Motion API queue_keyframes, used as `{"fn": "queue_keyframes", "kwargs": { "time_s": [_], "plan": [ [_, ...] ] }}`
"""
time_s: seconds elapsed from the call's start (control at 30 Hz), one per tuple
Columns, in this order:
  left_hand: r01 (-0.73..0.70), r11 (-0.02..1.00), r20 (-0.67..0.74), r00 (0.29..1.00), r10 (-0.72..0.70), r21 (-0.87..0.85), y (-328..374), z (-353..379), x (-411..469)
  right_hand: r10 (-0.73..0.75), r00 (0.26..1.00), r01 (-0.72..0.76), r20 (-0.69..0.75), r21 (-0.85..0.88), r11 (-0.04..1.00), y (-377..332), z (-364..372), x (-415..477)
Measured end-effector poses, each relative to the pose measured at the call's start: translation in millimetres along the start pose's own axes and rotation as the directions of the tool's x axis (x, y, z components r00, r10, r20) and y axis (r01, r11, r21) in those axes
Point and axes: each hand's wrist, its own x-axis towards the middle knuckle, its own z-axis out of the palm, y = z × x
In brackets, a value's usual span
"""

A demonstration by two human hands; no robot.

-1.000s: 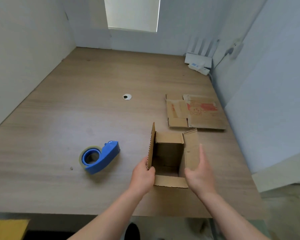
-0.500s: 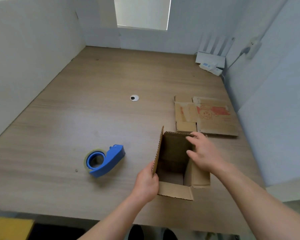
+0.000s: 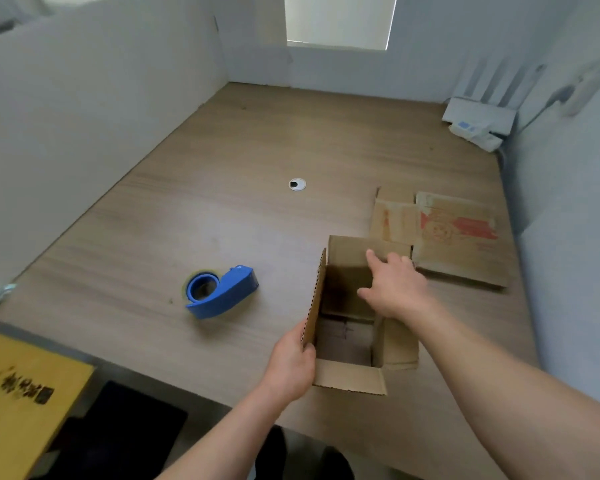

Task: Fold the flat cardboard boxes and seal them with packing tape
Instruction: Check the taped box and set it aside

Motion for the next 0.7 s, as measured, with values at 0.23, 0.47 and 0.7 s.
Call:
{"fn": "queue_keyframes", "kwargs": {
  "time_s": [0.23, 0.47, 0.7],
  "plan": [
    [0.028, 0.994, -0.120, 0.992, -0.041, -0.105, -5, 15, -13, 0.182, 0.954, 0.053, -0.240, 0.727, 0.685, 42, 20, -61],
    [-0.129, 0.986, -0.173, 0.974, 0.145, 0.101, -2, 24, -27, 0.051, 0.979, 0.130, -0.198, 0.796, 0.591, 38, 67, -123],
    [-0.134, 0.948, -0.133, 0.975, 0.179, 0.289, 9, 15, -38, -0.162, 0.964, 0.247, -0.212, 0.478, 0.843, 15, 58, -123]
  ]
}}
